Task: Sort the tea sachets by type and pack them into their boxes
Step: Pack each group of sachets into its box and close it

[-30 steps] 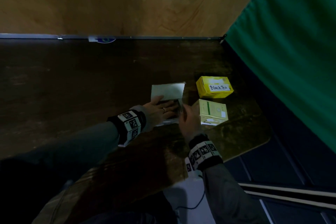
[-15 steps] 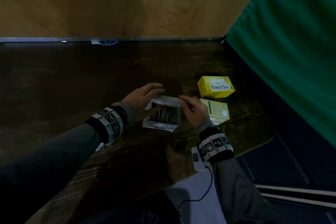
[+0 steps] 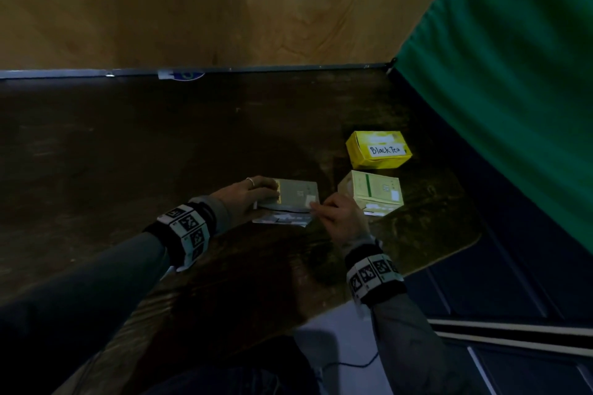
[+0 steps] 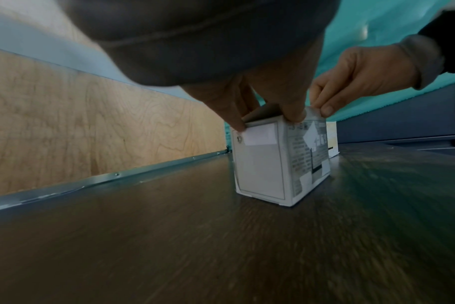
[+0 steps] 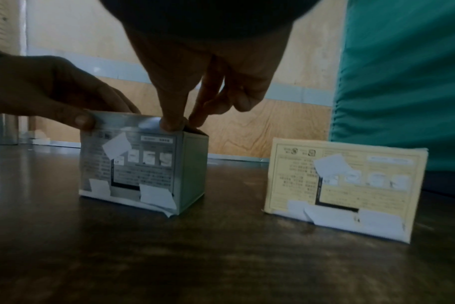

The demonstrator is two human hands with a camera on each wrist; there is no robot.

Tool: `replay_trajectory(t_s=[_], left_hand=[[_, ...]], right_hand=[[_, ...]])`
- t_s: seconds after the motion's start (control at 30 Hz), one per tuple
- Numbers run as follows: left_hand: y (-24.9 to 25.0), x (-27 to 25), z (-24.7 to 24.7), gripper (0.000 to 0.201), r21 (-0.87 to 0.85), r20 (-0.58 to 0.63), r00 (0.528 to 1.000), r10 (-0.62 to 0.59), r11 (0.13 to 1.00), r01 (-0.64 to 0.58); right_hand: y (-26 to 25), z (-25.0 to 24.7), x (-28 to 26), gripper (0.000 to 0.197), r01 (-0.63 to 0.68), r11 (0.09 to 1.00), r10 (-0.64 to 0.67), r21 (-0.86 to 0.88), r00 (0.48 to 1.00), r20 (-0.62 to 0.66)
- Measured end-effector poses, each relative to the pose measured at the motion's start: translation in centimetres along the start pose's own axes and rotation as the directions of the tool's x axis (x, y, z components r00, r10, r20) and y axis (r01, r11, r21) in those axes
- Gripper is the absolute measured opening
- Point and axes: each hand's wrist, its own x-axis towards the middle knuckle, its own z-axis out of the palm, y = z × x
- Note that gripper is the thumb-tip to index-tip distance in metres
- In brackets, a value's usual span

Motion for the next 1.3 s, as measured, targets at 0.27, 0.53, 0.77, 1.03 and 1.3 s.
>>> replay_trajectory(t_s=[0.27, 0.53, 0.77, 1.03, 1.3], left_hand=[[0.2, -1.1, 0.1, 0.046, 0.335, 0.118, 0.988, 0.098, 0.933, -0.133], [1.8, -0.9, -0.1, 0.056, 0.455, 0.18, 0.983, -0.016, 0.888, -0.069], [2.5, -0.4, 0.0, 0.049, 0.396, 0.091, 0.996, -0.005, 0.918, -0.031], [3.1, -0.1, 0.2, 0.061, 0.281, 0.084, 0.996, 0.039, 0.958, -0.061], [4.0, 1.8, -1.5, 0.032, 0.115, 0.062, 0.979, -0.194, 0.976, 0.186]], right_hand=[[-0.8, 0.9, -1.1, 0.02, -0.027, 0.998, 0.03, 0.055, 0.999, -0.044], [-2.4, 0.9, -1.6, 0.017, -0.4, 0.857, 0.422, 0.326, 0.906, 0.002], [-2.6, 0.1, -1.7, 0.015, -0.436, 0.813, 0.456, 0.387, 0.889, 0.045], [-2.7, 0.7, -1.4, 0.04, -0.149, 0.985, 0.147, -0.09, 0.989, -0.027], [-3.1, 2.5, -0.8, 0.061, -0.089, 0.982, 0.108, -0.168, 0.988, 0.108]])
